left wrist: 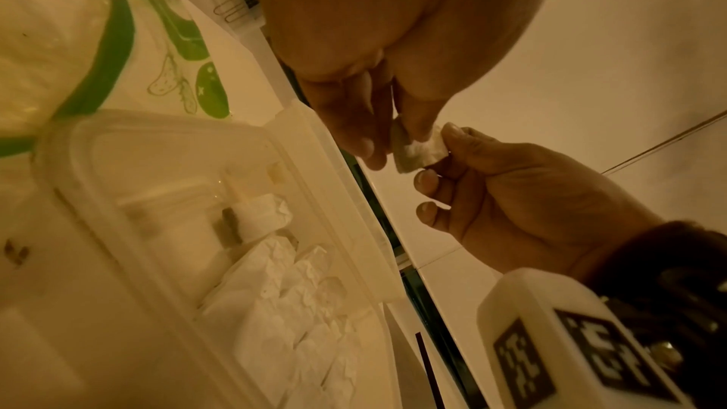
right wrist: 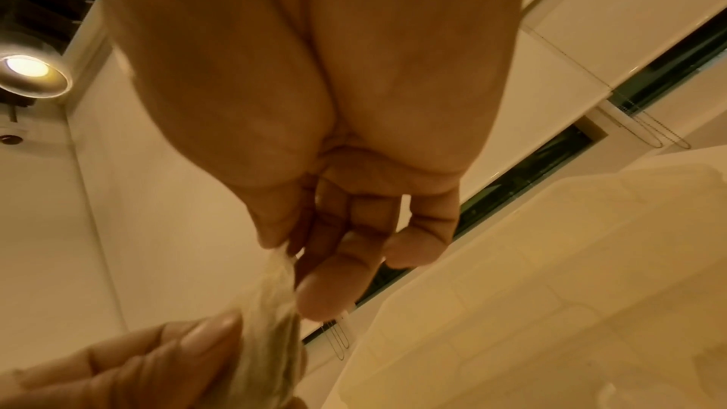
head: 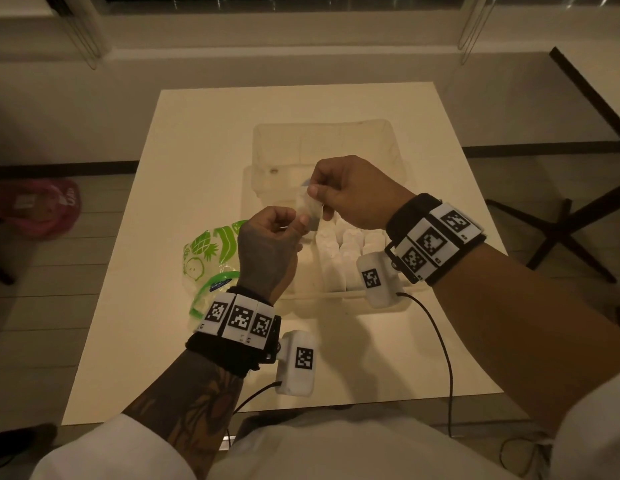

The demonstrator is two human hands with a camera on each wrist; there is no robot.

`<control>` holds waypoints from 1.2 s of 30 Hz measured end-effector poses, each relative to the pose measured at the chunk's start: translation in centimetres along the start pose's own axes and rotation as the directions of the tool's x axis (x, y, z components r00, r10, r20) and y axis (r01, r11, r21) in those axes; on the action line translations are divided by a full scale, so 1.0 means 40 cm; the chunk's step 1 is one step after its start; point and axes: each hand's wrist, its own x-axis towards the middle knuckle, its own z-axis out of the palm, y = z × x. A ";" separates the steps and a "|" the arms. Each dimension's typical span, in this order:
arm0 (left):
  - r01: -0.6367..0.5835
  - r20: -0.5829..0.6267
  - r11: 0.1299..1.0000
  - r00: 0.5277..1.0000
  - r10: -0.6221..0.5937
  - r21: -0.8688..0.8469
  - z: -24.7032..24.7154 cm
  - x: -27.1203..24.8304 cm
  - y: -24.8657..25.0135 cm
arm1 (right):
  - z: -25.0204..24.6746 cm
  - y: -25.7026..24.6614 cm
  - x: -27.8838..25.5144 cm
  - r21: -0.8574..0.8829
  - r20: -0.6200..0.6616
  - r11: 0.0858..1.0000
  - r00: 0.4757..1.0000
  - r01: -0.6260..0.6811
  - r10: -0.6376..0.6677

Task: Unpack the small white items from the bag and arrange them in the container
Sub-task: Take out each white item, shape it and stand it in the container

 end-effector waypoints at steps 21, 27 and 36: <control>0.035 0.071 0.997 0.997 -0.040 0.062 -0.009 -0.003 -0.010 | -0.004 0.009 0.003 -0.084 0.059 0.994 0.997 0.063 -0.058; 0.061 0.053 0.998 0.997 -0.060 -0.012 -0.006 -0.006 -0.006 | 0.000 0.006 0.004 -0.029 0.043 0.999 0.999 0.033 -0.032; 0.196 0.122 0.973 0.976 -0.182 -0.118 -0.013 -0.001 -0.009 | -0.009 0.001 -0.002 0.015 0.095 1.000 0.995 -0.001 -0.001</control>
